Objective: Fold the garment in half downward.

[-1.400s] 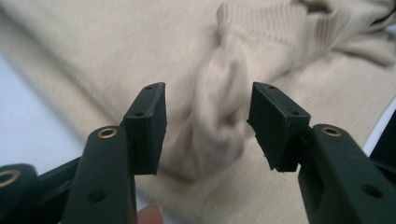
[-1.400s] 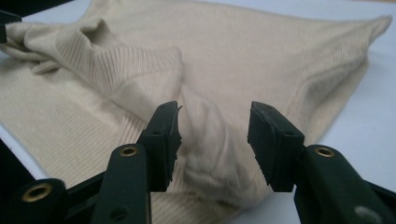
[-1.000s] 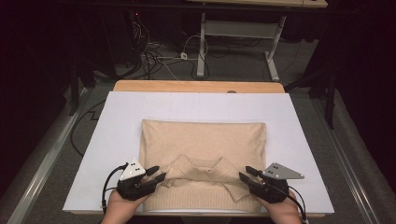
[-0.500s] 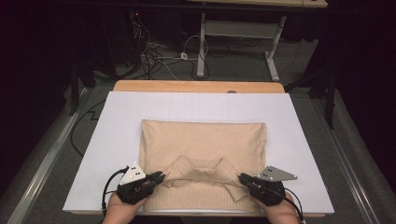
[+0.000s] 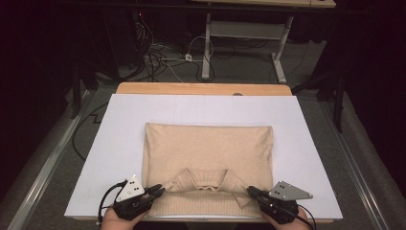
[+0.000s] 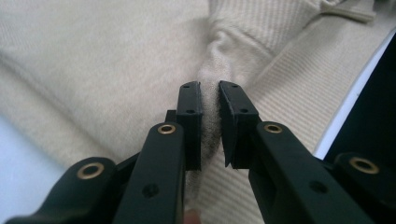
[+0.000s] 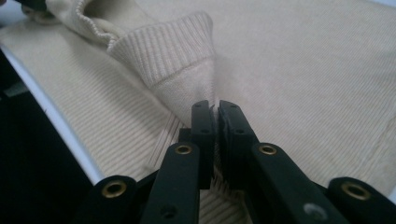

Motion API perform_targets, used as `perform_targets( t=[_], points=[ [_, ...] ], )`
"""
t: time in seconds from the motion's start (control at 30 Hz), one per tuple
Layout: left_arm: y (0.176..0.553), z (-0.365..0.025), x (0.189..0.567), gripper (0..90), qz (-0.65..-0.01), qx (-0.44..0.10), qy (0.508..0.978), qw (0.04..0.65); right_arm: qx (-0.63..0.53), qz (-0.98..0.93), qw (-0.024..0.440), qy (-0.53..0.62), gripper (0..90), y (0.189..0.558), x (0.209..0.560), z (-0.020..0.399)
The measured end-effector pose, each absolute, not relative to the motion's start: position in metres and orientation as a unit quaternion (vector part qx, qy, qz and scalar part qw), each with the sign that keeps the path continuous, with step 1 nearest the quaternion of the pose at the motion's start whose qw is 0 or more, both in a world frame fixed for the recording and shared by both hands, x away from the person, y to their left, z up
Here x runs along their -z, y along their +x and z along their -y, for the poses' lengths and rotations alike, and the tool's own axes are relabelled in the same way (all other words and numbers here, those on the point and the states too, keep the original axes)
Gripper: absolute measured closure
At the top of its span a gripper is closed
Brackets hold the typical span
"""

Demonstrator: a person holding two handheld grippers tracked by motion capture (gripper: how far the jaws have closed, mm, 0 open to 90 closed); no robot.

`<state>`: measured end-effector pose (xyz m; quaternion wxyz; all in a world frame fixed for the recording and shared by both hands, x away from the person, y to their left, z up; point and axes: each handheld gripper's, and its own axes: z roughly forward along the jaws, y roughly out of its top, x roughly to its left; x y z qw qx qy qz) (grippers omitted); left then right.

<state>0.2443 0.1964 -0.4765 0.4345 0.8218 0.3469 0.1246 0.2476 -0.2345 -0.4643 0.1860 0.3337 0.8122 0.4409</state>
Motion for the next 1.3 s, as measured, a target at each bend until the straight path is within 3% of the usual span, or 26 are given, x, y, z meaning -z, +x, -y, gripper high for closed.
perform_targets(
  t=[0.33,0.47,0.53,0.77,1.07,1.3],
  points=[
    [0.241,-0.197,0.480,75.0,-0.349,-0.111,0.827,0.427,-0.428,-0.822,0.171,0.335,84.2,0.243,0.474,0.239],
    [0.244,-0.192,0.472,62.1,-0.353,-0.116,0.812,0.449,-0.440,-0.814,0.176,0.336,70.3,0.243,0.467,0.236],
    [0.247,-0.186,0.467,59.8,-0.349,-0.117,0.805,0.466,-0.451,-0.805,0.181,0.342,65.6,0.244,0.462,0.234],
    [0.263,-0.159,0.466,56.1,-0.344,-0.107,0.817,0.450,-0.454,-0.799,0.191,0.345,69.7,0.255,0.455,0.212],
    [0.261,-0.158,0.479,78.1,-0.327,-0.089,0.831,0.441,-0.424,-0.826,0.166,0.332,84.6,0.258,0.472,0.207],
    [0.246,-0.165,0.480,79.3,-0.318,-0.081,0.830,0.450,-0.435,-0.824,0.161,0.324,85.0,0.246,0.470,0.213]
  ],
)
